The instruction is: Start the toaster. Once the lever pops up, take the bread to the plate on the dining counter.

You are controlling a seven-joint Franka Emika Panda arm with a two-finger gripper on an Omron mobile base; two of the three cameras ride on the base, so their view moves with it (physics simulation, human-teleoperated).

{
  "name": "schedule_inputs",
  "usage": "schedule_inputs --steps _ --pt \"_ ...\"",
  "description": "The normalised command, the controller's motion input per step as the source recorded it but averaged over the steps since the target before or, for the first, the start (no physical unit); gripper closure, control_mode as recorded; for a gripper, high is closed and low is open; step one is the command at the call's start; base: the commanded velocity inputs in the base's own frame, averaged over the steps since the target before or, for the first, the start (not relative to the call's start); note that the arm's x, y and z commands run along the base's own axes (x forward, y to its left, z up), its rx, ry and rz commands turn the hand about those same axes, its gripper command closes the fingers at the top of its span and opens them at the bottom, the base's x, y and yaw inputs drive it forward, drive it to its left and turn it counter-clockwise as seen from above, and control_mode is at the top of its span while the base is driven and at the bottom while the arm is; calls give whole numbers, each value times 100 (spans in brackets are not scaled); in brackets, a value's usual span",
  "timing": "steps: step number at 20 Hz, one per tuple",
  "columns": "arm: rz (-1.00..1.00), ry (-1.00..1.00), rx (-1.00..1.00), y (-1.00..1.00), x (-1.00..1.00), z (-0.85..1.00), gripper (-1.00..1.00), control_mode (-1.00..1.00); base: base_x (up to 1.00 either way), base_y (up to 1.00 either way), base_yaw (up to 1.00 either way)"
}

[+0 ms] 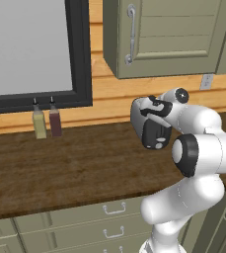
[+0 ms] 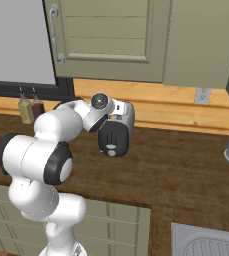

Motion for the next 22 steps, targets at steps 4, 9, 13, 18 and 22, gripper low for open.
schedule_inputs --steps 4,9,13,18,22 --pt "0 0 0 0 0 0 -100 -100 0 0 0" --pt "0 0 0 0 0 0 -100 -100 0 0 0" --pt "0 0 0 0 0 0 -100 -100 0 0 0" --pt "0 0 0 0 0 0 -100 -100 0 0 0" --pt "0 0 0 0 0 0 -100 -100 0 0 0"
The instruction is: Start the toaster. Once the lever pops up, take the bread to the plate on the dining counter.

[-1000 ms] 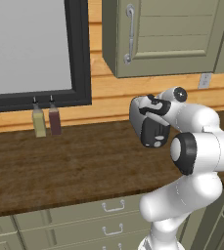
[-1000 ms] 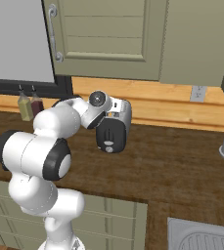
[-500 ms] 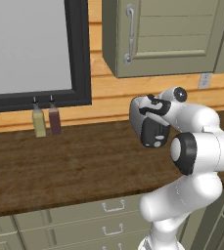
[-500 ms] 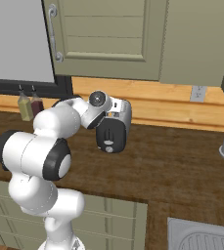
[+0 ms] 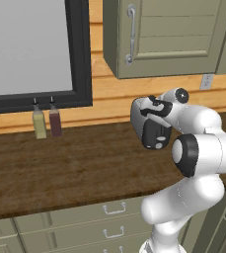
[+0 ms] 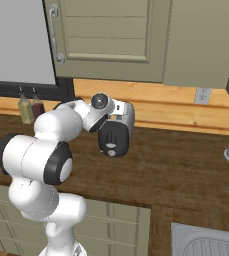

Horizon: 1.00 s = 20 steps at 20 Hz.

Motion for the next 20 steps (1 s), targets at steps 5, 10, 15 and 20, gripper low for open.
schedule_inputs --steps 5,10,15,20 --pt "0 0 0 0 0 0 -100 -100 0 0 0" --pt "0 0 0 0 0 0 -100 -100 0 0 0" --pt "0 0 0 0 0 0 -100 -100 0 0 0" --pt "0 0 0 0 0 0 -100 -100 0 0 0"
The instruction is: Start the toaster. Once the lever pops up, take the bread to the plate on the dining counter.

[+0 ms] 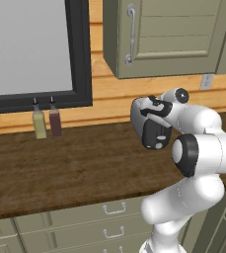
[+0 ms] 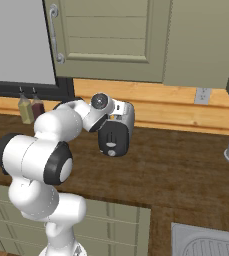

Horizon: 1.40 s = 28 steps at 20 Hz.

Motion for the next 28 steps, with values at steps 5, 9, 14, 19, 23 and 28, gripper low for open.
schedule_inputs --steps 5,9,14,19,23,28 --pt "0 0 0 0 0 0 -100 -100 0 0 0" --pt "0 0 0 0 0 0 -100 -100 0 0 0" --pt "0 0 0 0 0 0 -100 -100 0 0 0" --pt "0 0 0 0 0 0 -100 -100 0 0 0" --pt "0 0 0 0 0 0 -100 -100 0 0 0" --pt "0 0 0 0 0 0 -100 -100 0 0 0"
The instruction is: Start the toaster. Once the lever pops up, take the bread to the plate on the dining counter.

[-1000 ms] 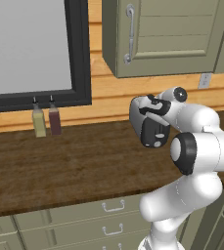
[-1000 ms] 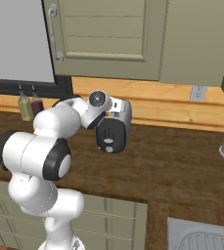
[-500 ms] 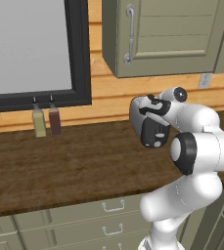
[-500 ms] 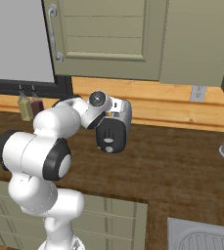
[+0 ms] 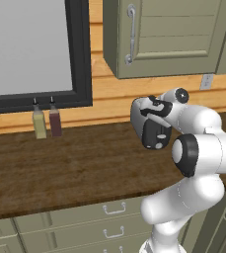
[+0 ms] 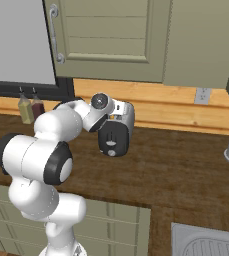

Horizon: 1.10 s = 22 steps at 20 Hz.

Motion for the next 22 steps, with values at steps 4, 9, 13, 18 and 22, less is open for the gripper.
schedule_inputs --steps 4,9,13,18,22 --pt "0 0 0 0 0 0 -100 -100 0 0 0" --pt "0 0 0 0 0 0 -100 -100 0 0 0" --pt "0 0 0 0 0 0 -100 -100 0 0 0" --pt "0 0 0 0 0 0 -100 -100 0 0 0" --pt "0 0 0 0 0 0 -100 -100 0 0 0"
